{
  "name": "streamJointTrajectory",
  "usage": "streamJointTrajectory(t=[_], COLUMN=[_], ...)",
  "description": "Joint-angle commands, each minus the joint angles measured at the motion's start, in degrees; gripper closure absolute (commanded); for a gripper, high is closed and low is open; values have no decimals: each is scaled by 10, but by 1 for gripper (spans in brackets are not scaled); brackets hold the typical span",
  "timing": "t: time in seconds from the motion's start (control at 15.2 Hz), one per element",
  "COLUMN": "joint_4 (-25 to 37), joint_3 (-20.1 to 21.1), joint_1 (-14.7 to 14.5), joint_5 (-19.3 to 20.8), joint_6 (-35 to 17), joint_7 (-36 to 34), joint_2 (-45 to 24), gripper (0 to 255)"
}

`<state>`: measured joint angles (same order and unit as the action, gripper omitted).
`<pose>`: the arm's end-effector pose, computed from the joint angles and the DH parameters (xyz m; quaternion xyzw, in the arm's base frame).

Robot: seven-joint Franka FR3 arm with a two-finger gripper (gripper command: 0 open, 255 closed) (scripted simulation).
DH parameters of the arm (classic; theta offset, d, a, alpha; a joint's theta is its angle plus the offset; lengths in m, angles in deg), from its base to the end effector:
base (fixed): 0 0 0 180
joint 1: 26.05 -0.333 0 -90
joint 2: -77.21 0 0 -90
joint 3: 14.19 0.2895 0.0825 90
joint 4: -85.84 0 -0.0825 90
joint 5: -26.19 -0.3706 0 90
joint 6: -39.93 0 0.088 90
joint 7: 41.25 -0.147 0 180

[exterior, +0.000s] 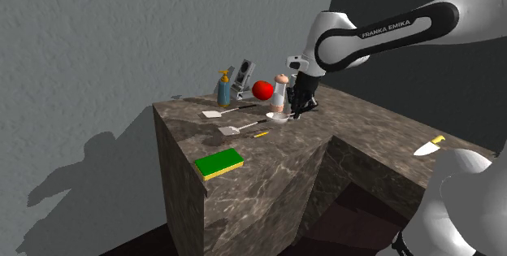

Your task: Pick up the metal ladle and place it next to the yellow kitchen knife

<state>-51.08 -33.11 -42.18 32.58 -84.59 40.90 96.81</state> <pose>0.4541 -0.0286 0.3932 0.7456 0.6640 0.0459 0.0321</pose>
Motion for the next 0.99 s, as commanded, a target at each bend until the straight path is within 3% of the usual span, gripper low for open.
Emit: streamJointTrajectory(t=[0.0, 0.46, 0.92], joint_4=[-38, -140, -210], joint_3=[-5, -28, -63], joint_1=[13, 75, 156], joint_5=[15, 69, 124], joint_6=[-1, 40, 111], joint_7=[7, 46, 112], joint_2=[39, 185, 327], gripper=[255, 255, 255])
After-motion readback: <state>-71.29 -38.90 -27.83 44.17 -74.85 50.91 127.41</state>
